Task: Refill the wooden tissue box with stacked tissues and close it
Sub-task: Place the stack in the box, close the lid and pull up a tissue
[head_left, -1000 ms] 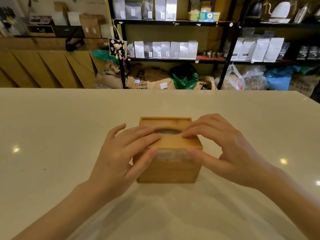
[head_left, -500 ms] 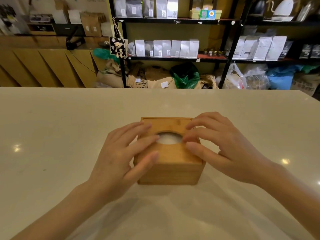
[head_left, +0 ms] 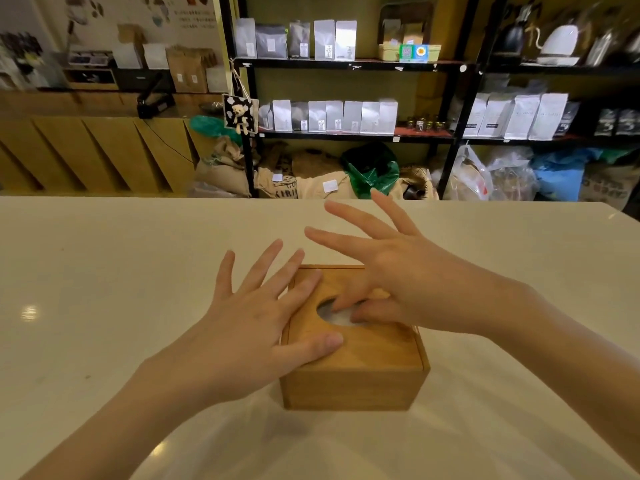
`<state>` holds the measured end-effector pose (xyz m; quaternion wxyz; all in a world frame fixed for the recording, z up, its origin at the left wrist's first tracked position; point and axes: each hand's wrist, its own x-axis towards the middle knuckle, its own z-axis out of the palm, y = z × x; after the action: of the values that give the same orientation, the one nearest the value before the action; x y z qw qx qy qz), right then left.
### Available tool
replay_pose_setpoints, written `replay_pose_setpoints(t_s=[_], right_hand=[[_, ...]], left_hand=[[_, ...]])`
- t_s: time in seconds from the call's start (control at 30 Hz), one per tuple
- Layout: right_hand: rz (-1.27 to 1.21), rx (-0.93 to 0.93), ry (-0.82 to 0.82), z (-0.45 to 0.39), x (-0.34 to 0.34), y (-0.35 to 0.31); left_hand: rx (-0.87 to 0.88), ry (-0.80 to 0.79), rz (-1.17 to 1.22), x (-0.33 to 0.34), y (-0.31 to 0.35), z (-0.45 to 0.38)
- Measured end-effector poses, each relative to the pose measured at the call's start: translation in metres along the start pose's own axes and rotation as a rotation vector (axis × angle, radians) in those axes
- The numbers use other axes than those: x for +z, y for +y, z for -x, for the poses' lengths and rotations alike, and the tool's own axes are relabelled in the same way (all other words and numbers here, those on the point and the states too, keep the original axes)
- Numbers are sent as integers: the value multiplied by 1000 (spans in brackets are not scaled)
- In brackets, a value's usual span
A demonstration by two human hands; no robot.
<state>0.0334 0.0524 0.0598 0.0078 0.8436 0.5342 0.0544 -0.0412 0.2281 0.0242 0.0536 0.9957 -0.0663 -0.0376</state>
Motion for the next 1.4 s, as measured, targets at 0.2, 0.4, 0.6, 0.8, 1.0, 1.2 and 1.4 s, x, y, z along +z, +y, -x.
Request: replay_pose_setpoints(t_s=[0.2,0.4,0.6,0.8,1.0,1.2,1.4], right_hand=[[16,30,-166,-11,5,4],[-50,7,-146,-16,10,6],[-118,-33,-69,-18,16,11],[-178,-46,-15,-14,18,16],[-335,7,0,-10,9,23],[-501,45,-46,-10,5,26],[-512,21,-110,-6,-3,23]], left_hand=[[30,-26,21,1,2,-1],[45,-19,45,5,1,-1],[37,-26,60,4,2,-1],[53,-24,75,7,0,-1],[35,-27,87,5,1,-1],[35,-55,86,4,1,-2],[27,-66,91,2,2,-1]])
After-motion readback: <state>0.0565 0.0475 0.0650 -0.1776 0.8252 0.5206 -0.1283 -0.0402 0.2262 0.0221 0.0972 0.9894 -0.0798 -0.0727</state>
